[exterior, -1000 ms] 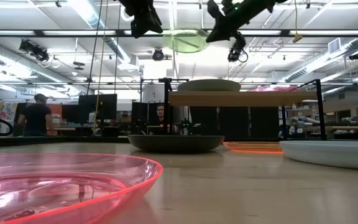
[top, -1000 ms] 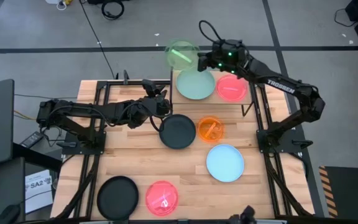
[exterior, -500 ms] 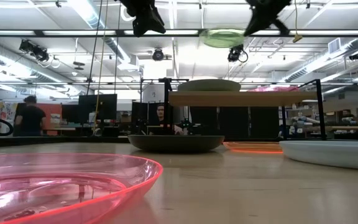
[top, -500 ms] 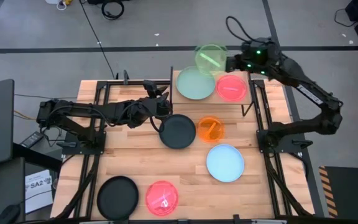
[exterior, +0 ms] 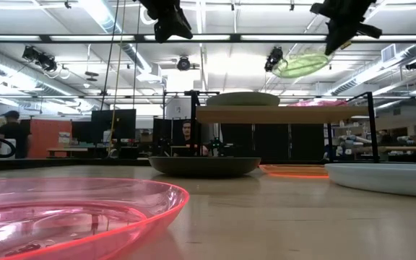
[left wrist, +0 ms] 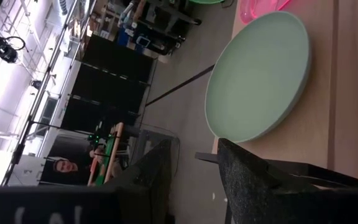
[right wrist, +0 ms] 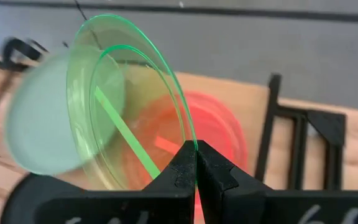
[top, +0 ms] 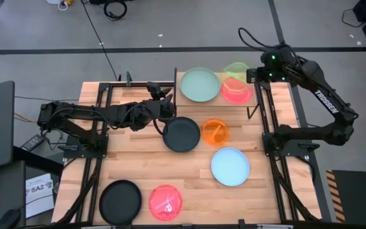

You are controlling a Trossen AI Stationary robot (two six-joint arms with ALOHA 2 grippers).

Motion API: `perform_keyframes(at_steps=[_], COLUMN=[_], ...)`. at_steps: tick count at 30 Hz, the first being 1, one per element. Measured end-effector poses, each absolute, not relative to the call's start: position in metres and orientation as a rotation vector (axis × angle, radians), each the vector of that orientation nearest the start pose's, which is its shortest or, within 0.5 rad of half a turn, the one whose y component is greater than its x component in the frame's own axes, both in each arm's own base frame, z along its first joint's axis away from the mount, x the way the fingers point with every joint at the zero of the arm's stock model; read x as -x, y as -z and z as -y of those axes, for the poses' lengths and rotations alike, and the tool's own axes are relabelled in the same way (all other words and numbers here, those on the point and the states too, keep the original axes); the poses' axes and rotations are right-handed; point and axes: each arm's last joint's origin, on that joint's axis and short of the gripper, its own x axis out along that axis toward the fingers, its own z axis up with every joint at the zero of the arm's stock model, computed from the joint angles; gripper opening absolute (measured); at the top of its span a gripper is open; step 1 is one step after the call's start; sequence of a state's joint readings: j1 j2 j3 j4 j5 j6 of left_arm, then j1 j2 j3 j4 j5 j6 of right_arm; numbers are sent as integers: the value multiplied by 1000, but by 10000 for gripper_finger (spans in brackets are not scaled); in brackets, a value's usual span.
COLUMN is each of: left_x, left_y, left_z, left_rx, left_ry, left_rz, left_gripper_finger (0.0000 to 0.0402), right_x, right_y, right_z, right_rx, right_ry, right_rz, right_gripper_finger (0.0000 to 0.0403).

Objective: Place and stack plates onto a shelf
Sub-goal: Stack the green plate on top of the pink plate on the shelf

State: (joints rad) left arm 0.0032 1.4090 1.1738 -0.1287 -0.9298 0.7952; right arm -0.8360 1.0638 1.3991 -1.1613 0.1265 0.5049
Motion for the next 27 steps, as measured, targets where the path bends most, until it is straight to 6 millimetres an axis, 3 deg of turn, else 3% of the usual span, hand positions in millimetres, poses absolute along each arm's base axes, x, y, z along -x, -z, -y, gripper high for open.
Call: perform_keyframes(at_steps=[13,27], left_x=[-309,-309], left_y=[-335,-335], left_z=[-24,-24], left_rx=[-897,-896], left_ry=[-746,-746], left_rz=[-693,-693], left_gripper_finger=[137,137], right_x=[-112,-128], right_y=[-382,-364], right_z=[142,164], right_rx=[-801,-836], right_ry=[1169,1178], right_rz=[-749,-862], right_gripper_finger=[9,9])
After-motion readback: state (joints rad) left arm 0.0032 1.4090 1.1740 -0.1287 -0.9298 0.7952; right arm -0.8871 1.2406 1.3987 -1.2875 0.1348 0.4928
